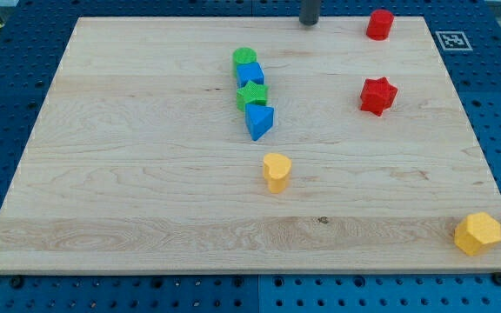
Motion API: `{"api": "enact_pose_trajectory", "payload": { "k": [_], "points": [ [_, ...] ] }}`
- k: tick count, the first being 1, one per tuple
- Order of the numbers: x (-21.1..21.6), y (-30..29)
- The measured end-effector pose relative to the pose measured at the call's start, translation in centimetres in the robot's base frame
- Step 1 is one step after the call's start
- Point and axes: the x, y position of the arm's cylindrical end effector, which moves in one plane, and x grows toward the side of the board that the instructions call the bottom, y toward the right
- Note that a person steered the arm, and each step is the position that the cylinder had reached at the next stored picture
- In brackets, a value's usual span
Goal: Push the red circle towards down
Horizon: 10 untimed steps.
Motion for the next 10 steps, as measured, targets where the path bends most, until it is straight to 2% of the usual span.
{"api": "enact_pose_trajectory", "payload": {
  "k": [4,10],
  "points": [
    [-0.5,10.4],
    [1.9,11.5]
  ]
}}
